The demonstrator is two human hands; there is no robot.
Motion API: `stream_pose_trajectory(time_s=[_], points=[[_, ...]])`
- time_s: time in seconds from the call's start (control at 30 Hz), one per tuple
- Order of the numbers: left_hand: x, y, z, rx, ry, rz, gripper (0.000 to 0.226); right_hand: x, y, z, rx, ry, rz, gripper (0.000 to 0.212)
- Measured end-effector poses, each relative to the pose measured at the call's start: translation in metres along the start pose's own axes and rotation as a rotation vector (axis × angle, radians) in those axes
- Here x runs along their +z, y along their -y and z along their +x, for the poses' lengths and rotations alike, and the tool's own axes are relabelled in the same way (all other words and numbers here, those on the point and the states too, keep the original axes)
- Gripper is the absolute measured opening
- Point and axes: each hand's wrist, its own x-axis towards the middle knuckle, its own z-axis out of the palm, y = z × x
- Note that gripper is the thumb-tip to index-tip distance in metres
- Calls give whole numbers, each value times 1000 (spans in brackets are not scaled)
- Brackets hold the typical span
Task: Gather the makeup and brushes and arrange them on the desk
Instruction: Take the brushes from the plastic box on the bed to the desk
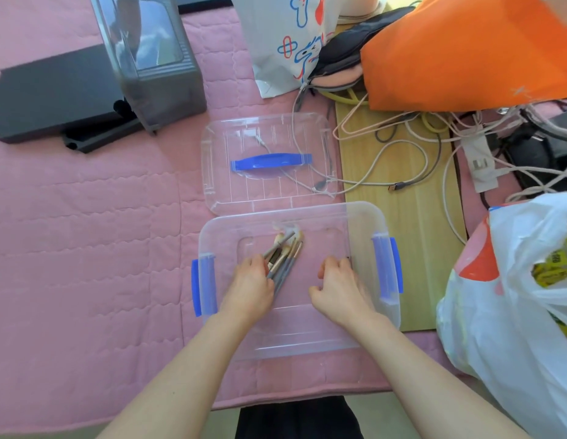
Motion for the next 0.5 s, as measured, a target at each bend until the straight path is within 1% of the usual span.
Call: stream_pose_trajectory(time_s=[0.03,0.1,0.17,0.2,0.27,0.33,0.5], points=[[1,0,1,-5,10,26,8,0,0,1,2,38,-38,27],[4,0,5,-5,16,73,15,1,0,2,20,104,-149,28],[8,-1,7,13,9,133,22,5,2,2,87,99,-243,36],[9,-1,9,18,3,156,24,7,3,2,130,83,-272,43],[10,0,11,10,-13,179,24,10,7,2,202,65,-299,60],[11,0,12,-5,-26,197,22,11,9,4,242,62,-296,69],[13,0,14,-33,-82,186,21,13,8,13,264,58,-285,70]])
